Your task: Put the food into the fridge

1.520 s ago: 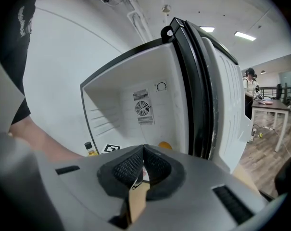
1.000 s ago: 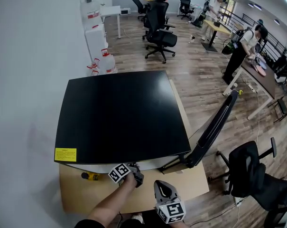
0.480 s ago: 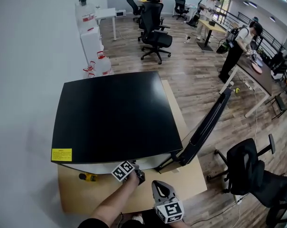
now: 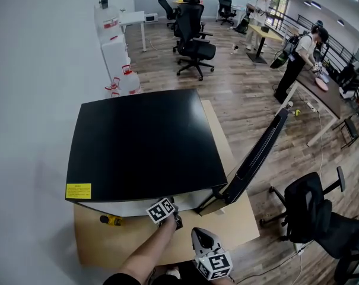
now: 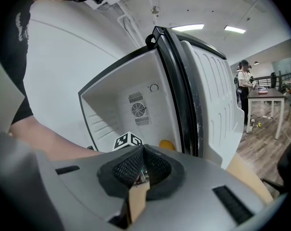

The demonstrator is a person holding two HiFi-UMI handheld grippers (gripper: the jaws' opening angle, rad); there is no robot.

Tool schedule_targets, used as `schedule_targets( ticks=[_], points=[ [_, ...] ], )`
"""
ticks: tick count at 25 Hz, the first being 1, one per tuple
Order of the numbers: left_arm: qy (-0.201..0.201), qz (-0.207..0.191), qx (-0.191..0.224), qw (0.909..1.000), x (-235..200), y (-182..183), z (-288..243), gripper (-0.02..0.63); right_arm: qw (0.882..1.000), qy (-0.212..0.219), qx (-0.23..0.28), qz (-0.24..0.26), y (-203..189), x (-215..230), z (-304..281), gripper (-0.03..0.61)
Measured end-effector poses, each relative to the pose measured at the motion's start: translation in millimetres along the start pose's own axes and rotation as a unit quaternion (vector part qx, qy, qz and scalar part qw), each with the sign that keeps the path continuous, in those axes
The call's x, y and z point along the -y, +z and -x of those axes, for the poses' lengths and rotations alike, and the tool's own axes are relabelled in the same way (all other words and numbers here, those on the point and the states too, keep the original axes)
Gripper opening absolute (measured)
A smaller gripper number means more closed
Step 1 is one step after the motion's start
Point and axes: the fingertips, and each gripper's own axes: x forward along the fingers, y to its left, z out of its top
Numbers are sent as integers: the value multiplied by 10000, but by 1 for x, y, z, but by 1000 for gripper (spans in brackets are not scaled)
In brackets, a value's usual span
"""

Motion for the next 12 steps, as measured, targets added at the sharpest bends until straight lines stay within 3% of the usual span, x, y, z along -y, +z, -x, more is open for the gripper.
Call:
schedule_targets(
  ticks=[4,7,12],
  points=[
    [-1,-367,-121,9993,7,-2,-1,153,9999,-5,104,-5,1,-1,7,60],
    [-104,-567,-78,9983,15,-1,-1,245,9995,-34,289,-154,11,0,11,60],
    [87,-1673,113,9858,17,8,-1,291,9986,-128,511,-94,26,6,16,60]
  ],
)
